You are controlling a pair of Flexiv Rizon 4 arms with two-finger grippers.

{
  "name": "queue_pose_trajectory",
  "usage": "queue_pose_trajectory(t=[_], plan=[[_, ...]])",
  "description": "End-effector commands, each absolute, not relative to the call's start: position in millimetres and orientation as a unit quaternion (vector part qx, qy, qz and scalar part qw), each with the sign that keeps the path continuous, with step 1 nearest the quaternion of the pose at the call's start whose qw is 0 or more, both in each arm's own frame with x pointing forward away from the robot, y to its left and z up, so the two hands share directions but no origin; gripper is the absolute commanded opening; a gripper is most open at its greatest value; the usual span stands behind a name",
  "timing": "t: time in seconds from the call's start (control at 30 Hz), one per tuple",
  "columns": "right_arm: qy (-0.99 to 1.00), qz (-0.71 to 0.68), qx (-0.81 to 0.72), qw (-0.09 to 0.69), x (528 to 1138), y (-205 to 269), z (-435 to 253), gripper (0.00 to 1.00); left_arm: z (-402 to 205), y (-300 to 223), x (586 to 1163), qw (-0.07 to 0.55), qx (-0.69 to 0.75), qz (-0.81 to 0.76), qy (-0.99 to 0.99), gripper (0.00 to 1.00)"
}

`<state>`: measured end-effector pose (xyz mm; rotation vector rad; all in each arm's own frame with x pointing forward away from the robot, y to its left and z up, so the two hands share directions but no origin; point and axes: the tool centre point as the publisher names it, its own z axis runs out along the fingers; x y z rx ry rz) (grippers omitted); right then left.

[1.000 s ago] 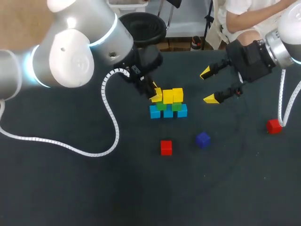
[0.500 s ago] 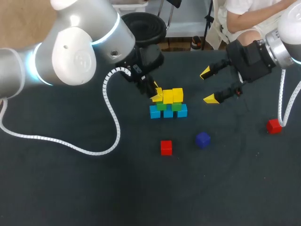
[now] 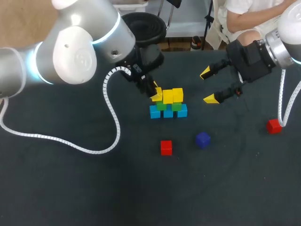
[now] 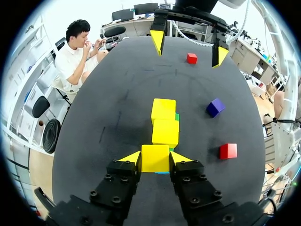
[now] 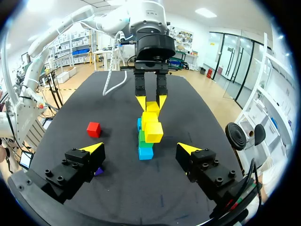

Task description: Place the blue cubes, place green cubes on the blue cubes, place the yellow cubes on the green cubes, then place the red cubes on the yellow cubes, and place purple cube on the red cubes.

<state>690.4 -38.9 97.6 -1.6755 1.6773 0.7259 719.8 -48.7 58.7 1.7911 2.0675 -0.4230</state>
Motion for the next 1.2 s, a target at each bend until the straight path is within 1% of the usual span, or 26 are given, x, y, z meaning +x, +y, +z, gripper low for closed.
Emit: queue_pose_trajectory(t=[0.03, 1.2], plan=[[0.639, 0.277, -0.639, 0.326, 690.1, -39.1, 97.2, 1.00, 59.0, -49.9, 721.1, 0.184, 0.636, -0.151, 0.734, 0.00], [0.639, 0.277, -0.639, 0.326, 690.1, -39.1, 97.2, 1.00, 58.0, -51.6, 719.9, 0.183, 0.633, -0.152, 0.737, 0.00]])
